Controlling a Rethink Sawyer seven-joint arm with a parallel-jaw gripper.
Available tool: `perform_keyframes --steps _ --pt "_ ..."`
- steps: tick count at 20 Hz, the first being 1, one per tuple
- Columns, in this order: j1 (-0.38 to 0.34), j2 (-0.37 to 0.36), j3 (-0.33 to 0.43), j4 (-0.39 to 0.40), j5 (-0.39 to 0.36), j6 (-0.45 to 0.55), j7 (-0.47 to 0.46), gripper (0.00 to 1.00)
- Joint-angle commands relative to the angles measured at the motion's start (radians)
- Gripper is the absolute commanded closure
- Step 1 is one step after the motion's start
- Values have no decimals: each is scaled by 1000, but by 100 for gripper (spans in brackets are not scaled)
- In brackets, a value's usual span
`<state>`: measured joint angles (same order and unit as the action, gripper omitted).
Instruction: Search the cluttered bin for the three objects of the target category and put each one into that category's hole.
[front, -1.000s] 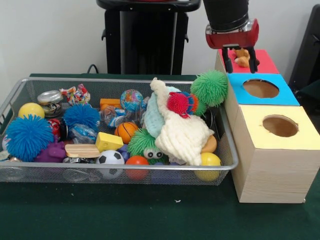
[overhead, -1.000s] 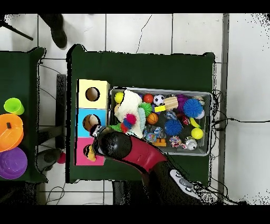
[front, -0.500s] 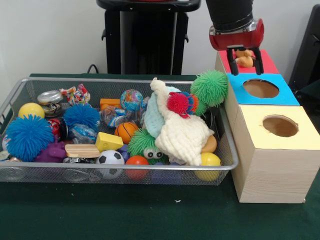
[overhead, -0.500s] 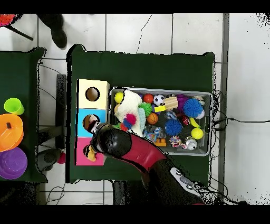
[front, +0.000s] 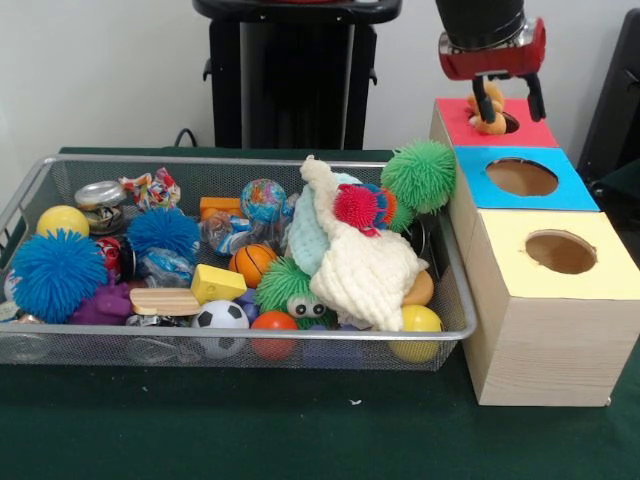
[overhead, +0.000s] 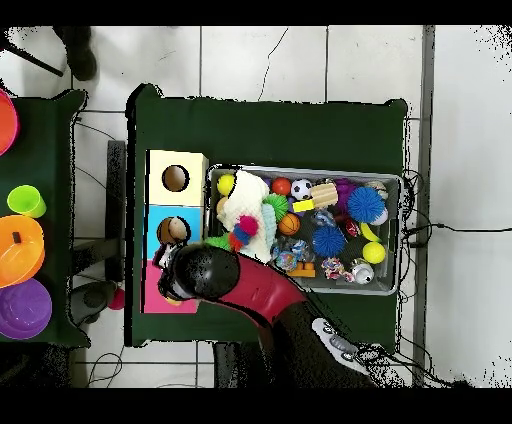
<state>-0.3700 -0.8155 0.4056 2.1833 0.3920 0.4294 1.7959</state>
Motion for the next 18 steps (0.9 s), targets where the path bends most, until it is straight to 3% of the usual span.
perform_keyframes --steps 1,6,12,18 --pt "31 16 -65 -84 -73 150 110 0" --pt "29 30 -78 -104 -141 214 68 0" --pt "27 63 -88 -102 -233 205 34 0" --pt "23 79 -85 -91 -247 177 60 0"
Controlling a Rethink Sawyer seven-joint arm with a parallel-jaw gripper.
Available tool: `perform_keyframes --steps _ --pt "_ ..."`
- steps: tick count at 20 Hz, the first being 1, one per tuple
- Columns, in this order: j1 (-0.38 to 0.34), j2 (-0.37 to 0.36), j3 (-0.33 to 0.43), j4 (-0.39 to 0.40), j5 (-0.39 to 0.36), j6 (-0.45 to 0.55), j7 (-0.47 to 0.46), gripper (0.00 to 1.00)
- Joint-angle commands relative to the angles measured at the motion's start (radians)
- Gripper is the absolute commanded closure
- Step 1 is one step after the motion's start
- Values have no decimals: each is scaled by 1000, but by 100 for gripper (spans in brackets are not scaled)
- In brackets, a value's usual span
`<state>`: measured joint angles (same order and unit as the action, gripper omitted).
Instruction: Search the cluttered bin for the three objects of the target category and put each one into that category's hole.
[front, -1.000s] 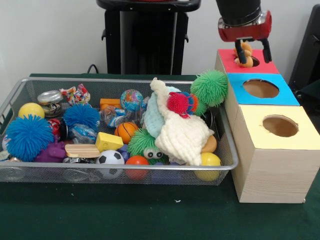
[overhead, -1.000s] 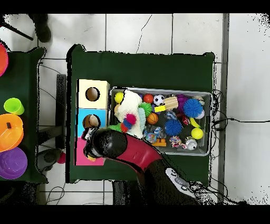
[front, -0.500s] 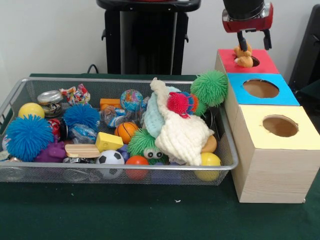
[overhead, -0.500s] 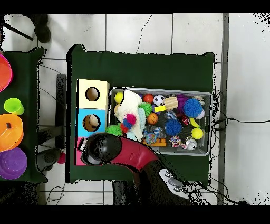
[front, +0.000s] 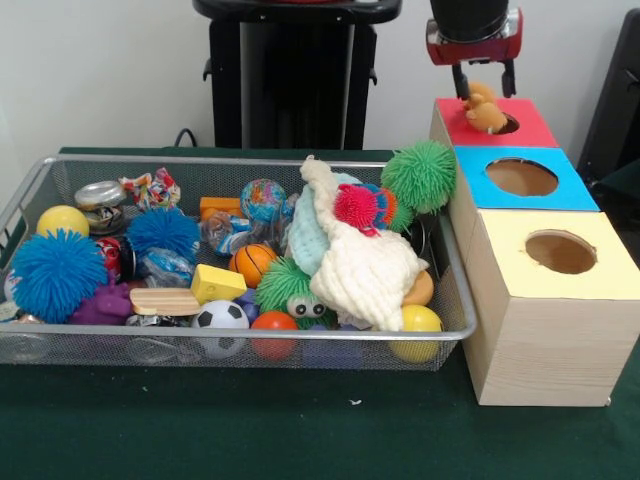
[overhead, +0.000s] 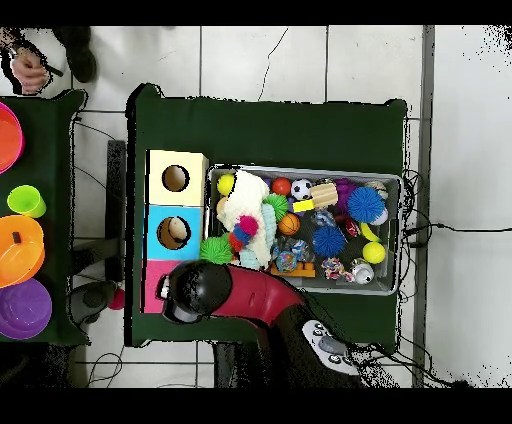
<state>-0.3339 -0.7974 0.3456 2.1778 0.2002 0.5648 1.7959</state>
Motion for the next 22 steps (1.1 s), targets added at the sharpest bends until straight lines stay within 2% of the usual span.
perform_keyframes --steps 1,5,8,13,22 --pt "-18 64 -20 -75 -43 14 72 0" --pt "-62 80 49 -12 35 -143 115 0" --pt "-91 72 91 26 93 -208 165 0" --pt "-137 62 161 71 169 -276 219 0" --pt "-143 51 187 78 225 -355 262 0"
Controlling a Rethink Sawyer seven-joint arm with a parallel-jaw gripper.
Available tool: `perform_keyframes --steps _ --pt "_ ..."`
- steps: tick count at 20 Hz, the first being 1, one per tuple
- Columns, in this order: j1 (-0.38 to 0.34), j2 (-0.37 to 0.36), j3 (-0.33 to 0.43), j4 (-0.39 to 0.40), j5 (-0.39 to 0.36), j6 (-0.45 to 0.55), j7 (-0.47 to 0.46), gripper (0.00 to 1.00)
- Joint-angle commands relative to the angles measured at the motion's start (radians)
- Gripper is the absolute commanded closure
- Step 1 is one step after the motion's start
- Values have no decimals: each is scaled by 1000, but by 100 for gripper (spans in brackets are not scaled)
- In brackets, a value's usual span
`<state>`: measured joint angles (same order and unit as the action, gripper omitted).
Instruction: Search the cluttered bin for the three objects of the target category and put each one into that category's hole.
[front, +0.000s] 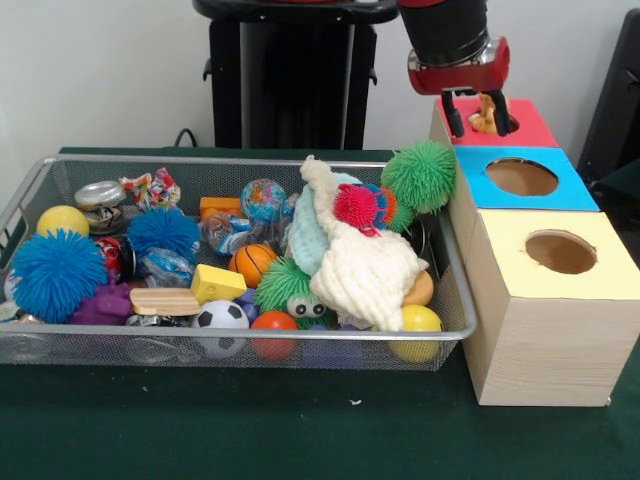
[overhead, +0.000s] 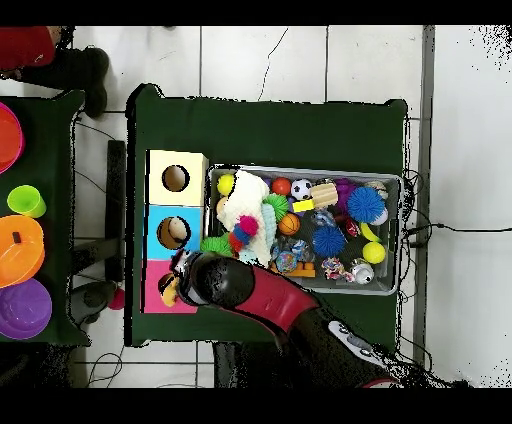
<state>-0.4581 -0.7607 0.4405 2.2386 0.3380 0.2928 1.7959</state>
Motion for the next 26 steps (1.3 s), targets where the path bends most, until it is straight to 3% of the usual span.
perform_keyframes --steps 1,7,12,20,26 --pt "-17 16 92 13 95 -88 265 0" --pt "-12 20 81 17 89 -86 246 0" --pt "55 -1 -25 -4 41 92 185 0" --pt "88 -7 -76 -20 -12 187 131 0" --pt "76 -7 -61 -18 -3 264 120 0"
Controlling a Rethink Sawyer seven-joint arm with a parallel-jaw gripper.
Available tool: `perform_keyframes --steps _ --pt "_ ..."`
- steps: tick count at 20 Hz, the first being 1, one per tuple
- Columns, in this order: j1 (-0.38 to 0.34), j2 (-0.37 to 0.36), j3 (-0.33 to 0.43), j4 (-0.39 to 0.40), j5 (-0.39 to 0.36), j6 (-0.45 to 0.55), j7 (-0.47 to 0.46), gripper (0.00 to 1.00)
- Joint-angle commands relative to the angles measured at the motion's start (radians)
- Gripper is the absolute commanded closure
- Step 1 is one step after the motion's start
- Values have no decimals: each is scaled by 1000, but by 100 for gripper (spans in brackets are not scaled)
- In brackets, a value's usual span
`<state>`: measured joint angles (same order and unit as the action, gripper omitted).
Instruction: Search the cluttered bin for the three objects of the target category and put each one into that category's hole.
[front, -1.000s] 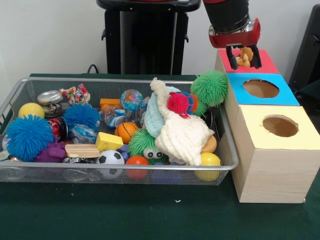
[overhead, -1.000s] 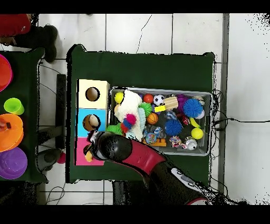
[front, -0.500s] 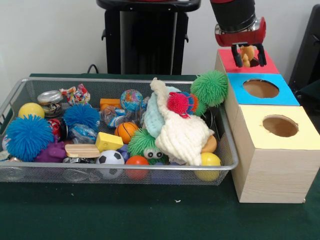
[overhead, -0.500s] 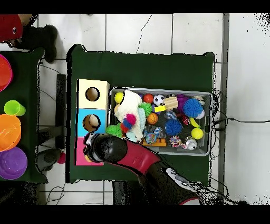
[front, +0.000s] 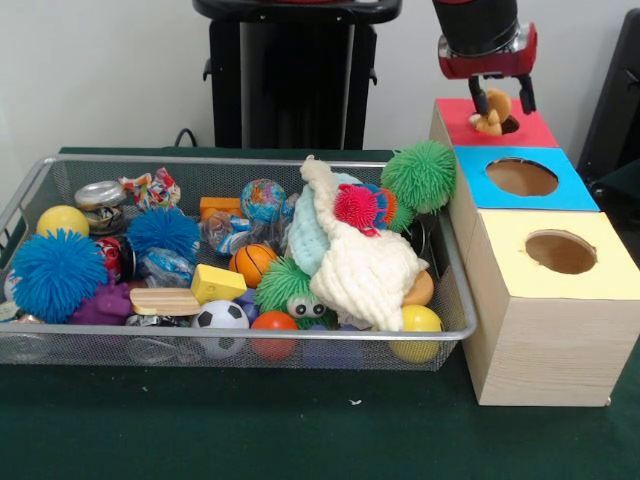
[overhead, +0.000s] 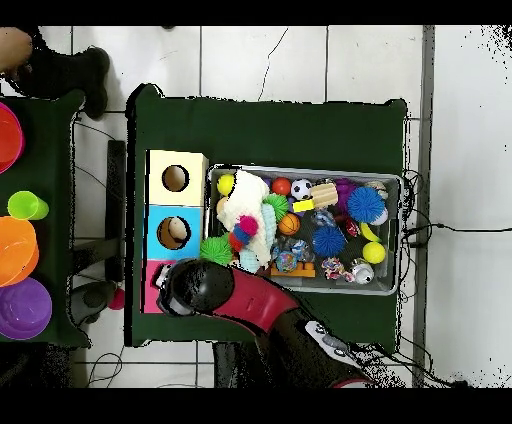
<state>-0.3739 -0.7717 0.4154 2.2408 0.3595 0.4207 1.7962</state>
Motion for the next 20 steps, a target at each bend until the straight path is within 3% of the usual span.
perform_keyframes --steps 1,7,12,14,16,20 --pt "-7 5 -41 -23 -35 149 113 0" --pt "16 18 -87 -52 -84 164 107 0" --pt "1 41 -67 -11 -18 -101 196 0" --pt "47 71 -129 -29 11 -158 282 0" --pt "8 97 -80 -5 22 -307 312 0" --pt "17 94 -90 -16 14 -293 277 0"
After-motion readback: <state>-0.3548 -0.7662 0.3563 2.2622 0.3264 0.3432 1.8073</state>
